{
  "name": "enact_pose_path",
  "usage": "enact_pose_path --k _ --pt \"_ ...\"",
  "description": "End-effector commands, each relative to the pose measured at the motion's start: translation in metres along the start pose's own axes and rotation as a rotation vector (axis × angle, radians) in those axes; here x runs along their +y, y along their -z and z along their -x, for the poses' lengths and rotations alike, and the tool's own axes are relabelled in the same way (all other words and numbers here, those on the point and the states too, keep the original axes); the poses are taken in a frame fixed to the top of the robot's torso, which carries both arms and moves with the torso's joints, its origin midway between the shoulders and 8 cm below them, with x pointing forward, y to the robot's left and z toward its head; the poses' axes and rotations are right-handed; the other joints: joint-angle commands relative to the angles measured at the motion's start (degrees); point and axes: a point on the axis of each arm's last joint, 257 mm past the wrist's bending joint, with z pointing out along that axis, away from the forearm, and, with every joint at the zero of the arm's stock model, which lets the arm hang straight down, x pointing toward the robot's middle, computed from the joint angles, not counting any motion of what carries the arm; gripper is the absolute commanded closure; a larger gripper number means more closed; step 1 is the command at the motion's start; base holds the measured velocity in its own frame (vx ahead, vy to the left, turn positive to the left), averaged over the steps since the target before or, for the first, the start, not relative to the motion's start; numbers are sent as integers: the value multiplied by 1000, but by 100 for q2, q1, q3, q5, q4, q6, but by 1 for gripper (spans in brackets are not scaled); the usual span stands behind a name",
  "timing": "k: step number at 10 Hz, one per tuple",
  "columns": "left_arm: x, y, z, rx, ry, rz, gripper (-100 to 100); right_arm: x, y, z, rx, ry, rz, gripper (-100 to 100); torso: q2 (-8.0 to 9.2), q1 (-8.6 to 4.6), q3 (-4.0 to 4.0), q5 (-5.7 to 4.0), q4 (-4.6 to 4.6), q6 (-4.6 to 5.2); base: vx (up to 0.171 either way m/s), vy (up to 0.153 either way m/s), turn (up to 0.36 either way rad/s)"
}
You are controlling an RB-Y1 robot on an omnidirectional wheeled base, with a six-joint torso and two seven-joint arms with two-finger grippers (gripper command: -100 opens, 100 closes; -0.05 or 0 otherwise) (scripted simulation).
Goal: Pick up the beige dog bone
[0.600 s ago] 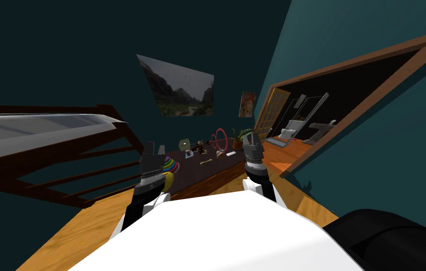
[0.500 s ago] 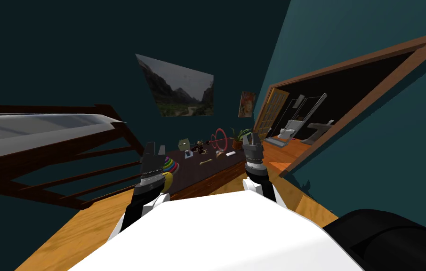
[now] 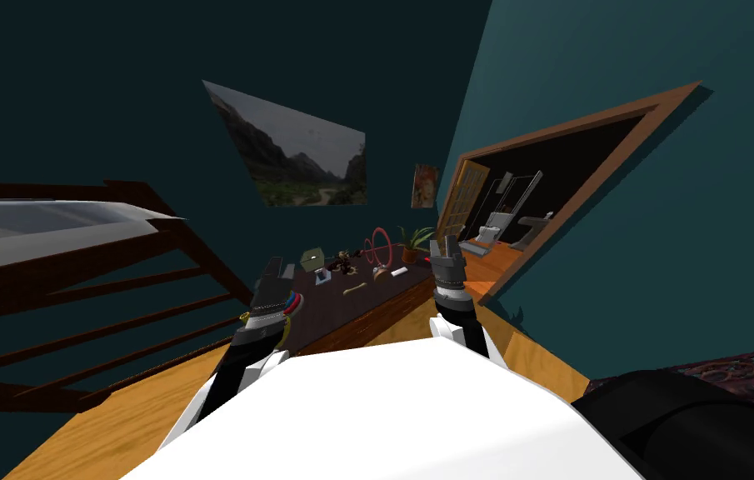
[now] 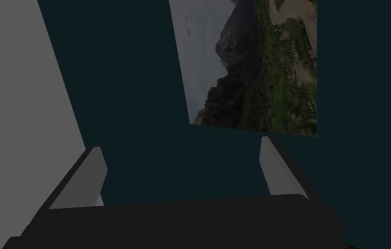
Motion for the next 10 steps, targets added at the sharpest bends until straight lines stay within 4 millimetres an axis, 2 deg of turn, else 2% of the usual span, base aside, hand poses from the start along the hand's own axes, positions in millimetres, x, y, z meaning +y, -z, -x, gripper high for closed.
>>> enact_pose_path --k 1,3,4,6,7,10 --pt "22 5 7 18 -6 68 -100 0 0 0 0 0 0 0 0 0 0 0 0 0 29 -118 -222" --pt "54 16 21 23 -14 164 -100 0 0 0 0 0 0 0 -6 -6 -4 -1 -2 -1 43 -135 -239" --pt "54 16 21 23 -14 164 -100 0 0 0 0 0 0 0 -4 -15 -2 -3 -1 0 23 -104 -83" --pt "88 31 40 11 -19 272 -100 0 0 0 0 0 0 0 2 1 1 0 0 0 45 -106 -238" --pt "88 31 40 10 -19 274 -100 0 0 0 0 0 0 0 -7 -4 -4 -1 -1 0 43 -88 -100" --pt "140 64 79 -42 -20 448 -100 0 0 0 0 0 0 0 1 -5 0 -2 0 2 42 -121 -318"
